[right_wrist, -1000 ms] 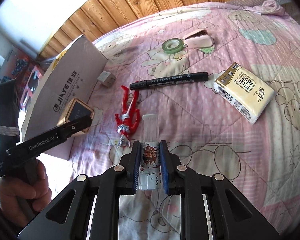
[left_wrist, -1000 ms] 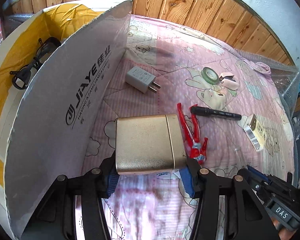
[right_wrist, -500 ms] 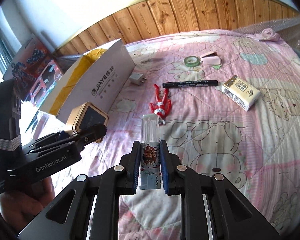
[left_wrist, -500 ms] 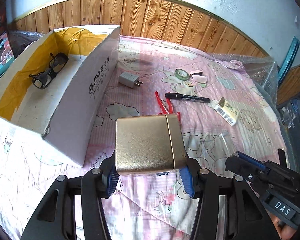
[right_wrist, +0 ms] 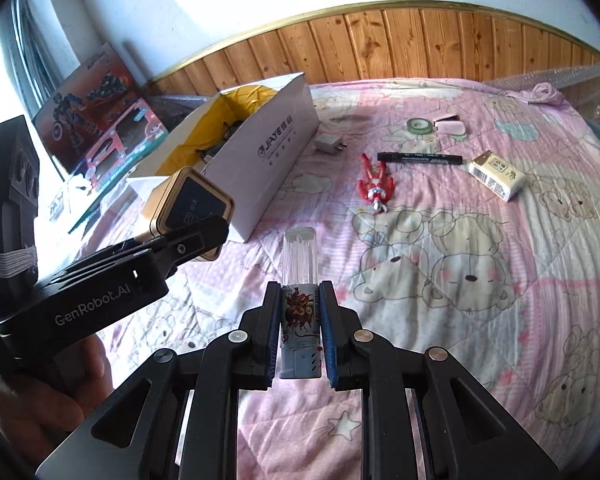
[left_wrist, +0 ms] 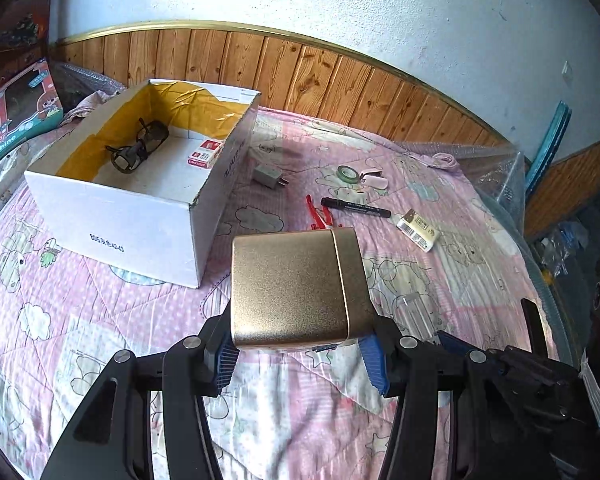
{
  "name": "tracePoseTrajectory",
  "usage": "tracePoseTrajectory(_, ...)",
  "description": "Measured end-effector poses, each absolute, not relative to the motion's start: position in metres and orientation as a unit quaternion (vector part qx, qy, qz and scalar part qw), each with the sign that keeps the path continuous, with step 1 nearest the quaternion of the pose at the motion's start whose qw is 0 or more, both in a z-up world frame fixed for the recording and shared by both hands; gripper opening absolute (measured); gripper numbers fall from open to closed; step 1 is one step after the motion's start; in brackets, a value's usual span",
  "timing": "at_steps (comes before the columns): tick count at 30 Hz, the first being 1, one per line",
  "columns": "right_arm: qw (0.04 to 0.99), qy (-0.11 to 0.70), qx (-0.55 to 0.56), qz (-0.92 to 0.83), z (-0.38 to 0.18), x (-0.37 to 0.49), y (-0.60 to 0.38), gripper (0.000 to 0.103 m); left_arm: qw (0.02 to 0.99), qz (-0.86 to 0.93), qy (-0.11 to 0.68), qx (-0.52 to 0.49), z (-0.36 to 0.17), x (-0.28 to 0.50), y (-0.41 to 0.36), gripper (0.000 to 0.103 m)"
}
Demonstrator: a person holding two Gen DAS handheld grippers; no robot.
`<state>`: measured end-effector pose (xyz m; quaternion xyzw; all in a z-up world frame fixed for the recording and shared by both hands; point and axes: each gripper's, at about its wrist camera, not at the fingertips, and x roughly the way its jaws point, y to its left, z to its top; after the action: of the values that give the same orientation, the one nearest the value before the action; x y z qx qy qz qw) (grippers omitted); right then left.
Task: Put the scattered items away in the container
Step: 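Carry the gold tin with the left tool while the right tool carries the tube to the box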
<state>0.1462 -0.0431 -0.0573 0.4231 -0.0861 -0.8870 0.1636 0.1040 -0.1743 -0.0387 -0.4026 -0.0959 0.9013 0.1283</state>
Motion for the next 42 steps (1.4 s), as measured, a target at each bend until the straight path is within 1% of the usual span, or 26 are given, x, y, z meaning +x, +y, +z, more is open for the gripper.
tracePoseTrajectory(5, 0.18, -0.085, 0.419, -0.886, -0.055, 0.157, -0.063, 0.019, 0.12, 0.909, -0.088, -0.388, -0.028, 0.12, -0.186, 0.054)
tracePoseTrajectory(17, 0.21, -0.071, 0.394, -0.892, -0.024, 0.157, -0.098, 0.019, 0.066, 0.933, -0.07, -0.347, 0.005, 0.13, -0.227, 0.054)
tracePoseTrajectory(31, 0.235, -0.05, 0.392, -0.888, -0.012, 0.135, -0.137, 0.019, 0.035, 0.933, -0.095, -0.344, 0.005, 0.117, -0.269, 0.054)
tracePoseTrajectory(42, 0.252, -0.049, 0.389, -0.885, -0.001, 0.104, -0.158, 0.019, 0.02, 0.931, -0.105, -0.349, 0.004, 0.099, -0.291, 0.054)
